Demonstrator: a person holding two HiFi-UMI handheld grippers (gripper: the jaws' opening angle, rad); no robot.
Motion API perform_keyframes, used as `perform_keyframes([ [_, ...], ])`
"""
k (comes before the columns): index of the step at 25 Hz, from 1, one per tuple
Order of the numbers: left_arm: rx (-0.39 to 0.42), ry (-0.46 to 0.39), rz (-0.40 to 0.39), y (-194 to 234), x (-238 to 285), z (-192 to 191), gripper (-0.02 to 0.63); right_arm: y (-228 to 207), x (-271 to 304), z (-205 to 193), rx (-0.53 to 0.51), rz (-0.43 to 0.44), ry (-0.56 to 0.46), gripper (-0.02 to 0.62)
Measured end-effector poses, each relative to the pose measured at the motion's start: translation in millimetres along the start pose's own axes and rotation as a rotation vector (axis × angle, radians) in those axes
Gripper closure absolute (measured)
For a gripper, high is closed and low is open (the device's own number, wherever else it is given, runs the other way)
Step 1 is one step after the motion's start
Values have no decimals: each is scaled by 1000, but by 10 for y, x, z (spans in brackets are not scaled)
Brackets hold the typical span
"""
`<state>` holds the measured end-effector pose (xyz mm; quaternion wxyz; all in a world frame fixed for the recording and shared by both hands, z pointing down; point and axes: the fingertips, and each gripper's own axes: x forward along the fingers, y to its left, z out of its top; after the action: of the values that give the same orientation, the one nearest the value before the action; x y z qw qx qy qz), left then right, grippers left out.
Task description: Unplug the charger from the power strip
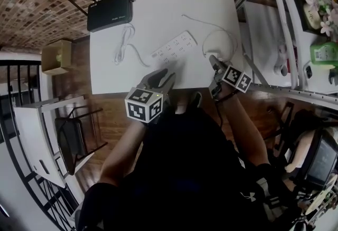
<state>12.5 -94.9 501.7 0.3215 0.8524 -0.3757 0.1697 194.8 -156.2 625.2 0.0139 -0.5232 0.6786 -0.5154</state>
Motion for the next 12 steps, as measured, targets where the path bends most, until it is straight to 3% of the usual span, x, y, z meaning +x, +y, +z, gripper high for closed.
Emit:
perform_keyframes([
  [12, 16, -24, -1, 20, -66, 93, 477, -235, 115, -65, 18, -79, 32, 442],
])
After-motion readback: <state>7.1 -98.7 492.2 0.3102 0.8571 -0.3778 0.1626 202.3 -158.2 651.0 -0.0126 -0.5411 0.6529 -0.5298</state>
